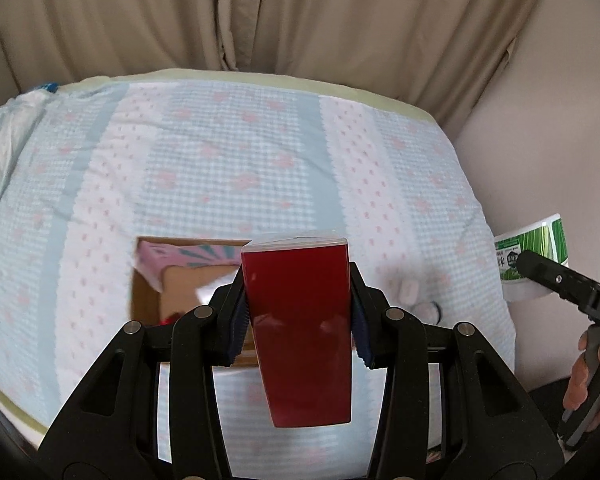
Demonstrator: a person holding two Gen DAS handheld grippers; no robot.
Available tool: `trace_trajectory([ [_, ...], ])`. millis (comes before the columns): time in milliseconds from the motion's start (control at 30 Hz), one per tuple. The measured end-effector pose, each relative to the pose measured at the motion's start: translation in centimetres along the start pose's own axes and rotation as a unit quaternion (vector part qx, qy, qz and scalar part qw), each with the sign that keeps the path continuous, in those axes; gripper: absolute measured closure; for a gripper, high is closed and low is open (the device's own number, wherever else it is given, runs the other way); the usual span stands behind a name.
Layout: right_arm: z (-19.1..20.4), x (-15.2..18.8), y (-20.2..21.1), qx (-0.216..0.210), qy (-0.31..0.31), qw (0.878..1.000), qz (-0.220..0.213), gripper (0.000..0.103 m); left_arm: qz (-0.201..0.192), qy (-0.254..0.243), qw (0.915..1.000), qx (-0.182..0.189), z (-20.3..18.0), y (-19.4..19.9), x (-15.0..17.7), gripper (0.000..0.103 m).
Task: Organize rigid objects
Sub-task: 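Carry the red box and green jar over the cardboard box with both tools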
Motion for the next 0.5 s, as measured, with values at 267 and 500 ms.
trace_trajectory([
  [267,7.9,3.1,-5.9,0.007,-0.042,0.999,0.000,0.035,0.026,-0.043,0.9987,0.014,8.0,-2.7,-0.7,0.064],
  [500,11.6,5.6,-12.8,0.013,-0.045,0.998,0.036,0.036,0.063,-0.067,0.9956,0.017,11.2,-7.4,0.1,0.064],
])
Point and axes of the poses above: each gripper's, at about its wrist camera, not at the fingertips, and y roughly against the way its jaws point, z to its left, x to its underside, the point moved 8 cm from there along -y, roughly the way its jaws point, and after that the axes turned 9 degrees about -x, right-handed, at the moved point
